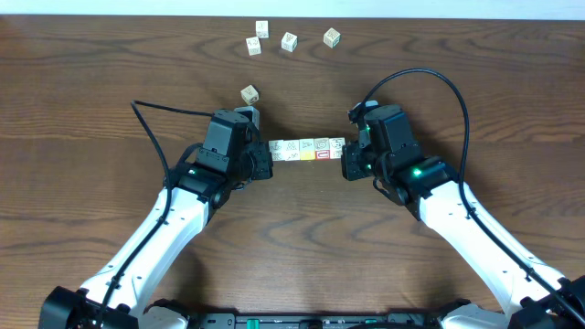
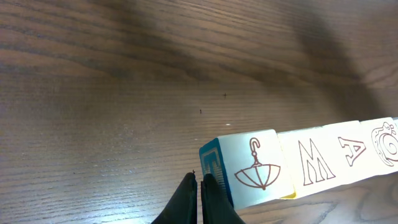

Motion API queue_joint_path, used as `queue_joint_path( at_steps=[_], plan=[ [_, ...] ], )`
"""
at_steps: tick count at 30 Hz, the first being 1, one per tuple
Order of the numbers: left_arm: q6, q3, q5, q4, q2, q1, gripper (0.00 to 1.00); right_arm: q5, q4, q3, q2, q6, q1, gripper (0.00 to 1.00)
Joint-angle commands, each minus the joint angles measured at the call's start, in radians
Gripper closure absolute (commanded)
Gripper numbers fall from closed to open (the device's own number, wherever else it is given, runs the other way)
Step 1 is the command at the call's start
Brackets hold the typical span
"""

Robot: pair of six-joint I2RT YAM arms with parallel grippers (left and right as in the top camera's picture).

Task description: Lift 5 blocks

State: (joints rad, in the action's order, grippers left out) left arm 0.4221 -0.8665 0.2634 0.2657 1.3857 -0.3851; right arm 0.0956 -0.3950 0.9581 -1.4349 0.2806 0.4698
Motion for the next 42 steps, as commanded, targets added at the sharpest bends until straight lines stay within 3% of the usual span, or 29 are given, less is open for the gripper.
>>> queue_joint_path(
  at_steps=[1, 42],
  plan=[
    [0.014, -0.090, 0.246, -0.043, -0.026, -0.048, 0.93, 0.311, 0.020, 0.011, 0.004, -0.005, 0.090, 0.99],
    [0.014, -0.089, 0.246, -0.020, -0.013, -0.048, 0.93, 0.227, 0.021, 0.011, -0.021, -0.004, 0.134, 0.99]
  ],
)
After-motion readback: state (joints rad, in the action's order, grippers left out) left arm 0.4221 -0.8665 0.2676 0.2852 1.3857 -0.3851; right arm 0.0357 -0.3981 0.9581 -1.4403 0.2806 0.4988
